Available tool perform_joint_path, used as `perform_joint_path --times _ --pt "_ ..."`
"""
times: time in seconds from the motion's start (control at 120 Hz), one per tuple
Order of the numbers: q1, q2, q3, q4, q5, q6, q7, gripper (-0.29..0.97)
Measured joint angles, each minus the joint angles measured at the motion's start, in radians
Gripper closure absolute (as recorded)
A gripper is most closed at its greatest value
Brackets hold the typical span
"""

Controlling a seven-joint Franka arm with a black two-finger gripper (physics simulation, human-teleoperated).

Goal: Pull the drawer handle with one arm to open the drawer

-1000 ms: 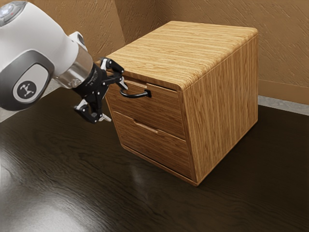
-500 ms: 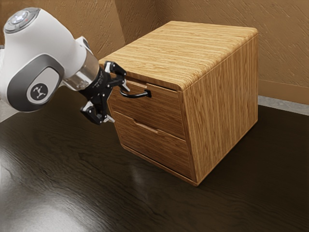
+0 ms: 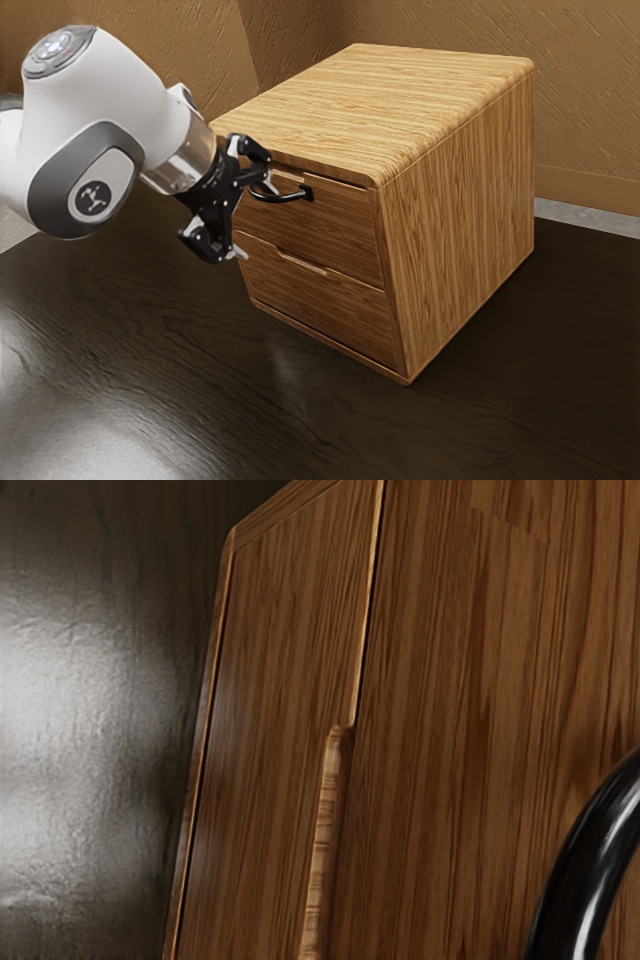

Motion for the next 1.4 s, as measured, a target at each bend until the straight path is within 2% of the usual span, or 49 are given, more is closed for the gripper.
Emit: perform_joint_path --times 0.45,0.958,1.4 --pt "-0.004 -0.048 0.014 -0.067 -0.002 0.035 -0.011 0.0" --pt "0.025 -0.248 -0.006 -0.237 0.014 0.035 -0.017 0.0" --pt "0.135 -0.432 -0.078 -0.371 0.017 -0.019 -0.019 0.0"
